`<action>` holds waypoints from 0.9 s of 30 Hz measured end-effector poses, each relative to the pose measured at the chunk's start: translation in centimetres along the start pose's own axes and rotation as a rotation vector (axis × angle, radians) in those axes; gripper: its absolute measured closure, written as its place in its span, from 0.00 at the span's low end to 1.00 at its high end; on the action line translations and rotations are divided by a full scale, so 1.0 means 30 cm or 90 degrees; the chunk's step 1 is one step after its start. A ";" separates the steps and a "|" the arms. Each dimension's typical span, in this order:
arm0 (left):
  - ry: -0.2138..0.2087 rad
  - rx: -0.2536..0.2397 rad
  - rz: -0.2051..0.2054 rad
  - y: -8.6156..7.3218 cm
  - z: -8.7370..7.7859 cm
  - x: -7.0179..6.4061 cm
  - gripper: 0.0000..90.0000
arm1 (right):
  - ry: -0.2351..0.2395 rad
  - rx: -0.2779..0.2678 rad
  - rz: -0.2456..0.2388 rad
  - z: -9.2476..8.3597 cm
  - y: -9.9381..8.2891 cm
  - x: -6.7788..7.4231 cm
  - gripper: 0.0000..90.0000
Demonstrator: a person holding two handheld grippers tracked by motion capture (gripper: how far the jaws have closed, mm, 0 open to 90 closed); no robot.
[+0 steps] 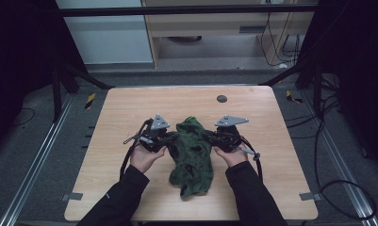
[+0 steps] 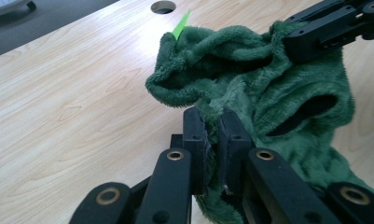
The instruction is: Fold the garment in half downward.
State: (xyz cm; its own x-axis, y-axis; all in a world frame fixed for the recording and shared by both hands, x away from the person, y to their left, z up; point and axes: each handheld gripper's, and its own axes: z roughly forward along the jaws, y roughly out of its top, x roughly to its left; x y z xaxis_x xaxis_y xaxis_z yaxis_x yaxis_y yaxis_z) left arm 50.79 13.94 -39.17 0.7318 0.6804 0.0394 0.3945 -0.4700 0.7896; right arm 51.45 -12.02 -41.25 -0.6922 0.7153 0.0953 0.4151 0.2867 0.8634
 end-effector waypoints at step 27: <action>-0.036 0.037 0.025 -0.145 -0.065 -0.121 0.92 | 0.052 -0.004 -0.029 -0.082 -0.144 0.094 0.90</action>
State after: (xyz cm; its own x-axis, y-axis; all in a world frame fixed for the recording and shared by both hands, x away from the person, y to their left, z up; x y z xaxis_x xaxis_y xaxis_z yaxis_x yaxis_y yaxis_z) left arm 45.34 14.62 -41.57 0.7766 0.6290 0.0338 0.3957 -0.5289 0.7508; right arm 46.26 -12.81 -43.49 -0.7562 0.6473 0.0951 0.3786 0.3143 0.8706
